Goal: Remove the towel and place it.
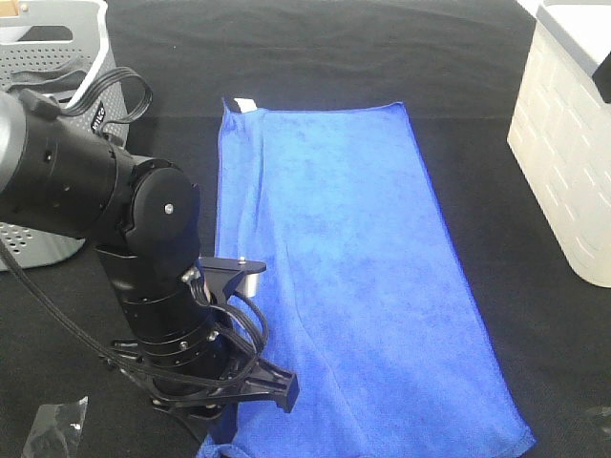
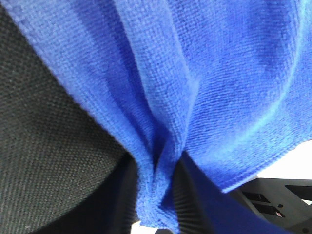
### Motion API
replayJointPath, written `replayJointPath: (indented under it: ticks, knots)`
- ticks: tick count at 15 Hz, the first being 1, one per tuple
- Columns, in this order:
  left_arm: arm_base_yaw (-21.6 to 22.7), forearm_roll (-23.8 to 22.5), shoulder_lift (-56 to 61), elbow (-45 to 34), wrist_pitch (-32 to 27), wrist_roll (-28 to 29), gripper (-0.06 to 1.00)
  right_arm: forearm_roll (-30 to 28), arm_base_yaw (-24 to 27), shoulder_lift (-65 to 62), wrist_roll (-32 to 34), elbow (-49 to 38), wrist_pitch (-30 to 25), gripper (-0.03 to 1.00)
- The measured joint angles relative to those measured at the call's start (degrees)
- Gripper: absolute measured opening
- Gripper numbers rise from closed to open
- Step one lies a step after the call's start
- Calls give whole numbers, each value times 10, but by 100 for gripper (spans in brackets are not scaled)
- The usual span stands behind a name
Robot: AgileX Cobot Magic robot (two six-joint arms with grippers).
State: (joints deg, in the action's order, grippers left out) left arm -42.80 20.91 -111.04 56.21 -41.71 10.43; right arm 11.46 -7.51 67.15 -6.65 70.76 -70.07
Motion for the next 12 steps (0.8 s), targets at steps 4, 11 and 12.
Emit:
replayJointPath:
  ticks: [4,11,12]
  knots:
    - [0,-23,1,0,-37,-1,2,0,0,0,0,0,0,72]
    - [0,-107,6,0,-107,38,2,0,0,0,0,0,0,72]
    - [0,-107,6,0,-108,39,2,0,0,0,0,0,0,72]
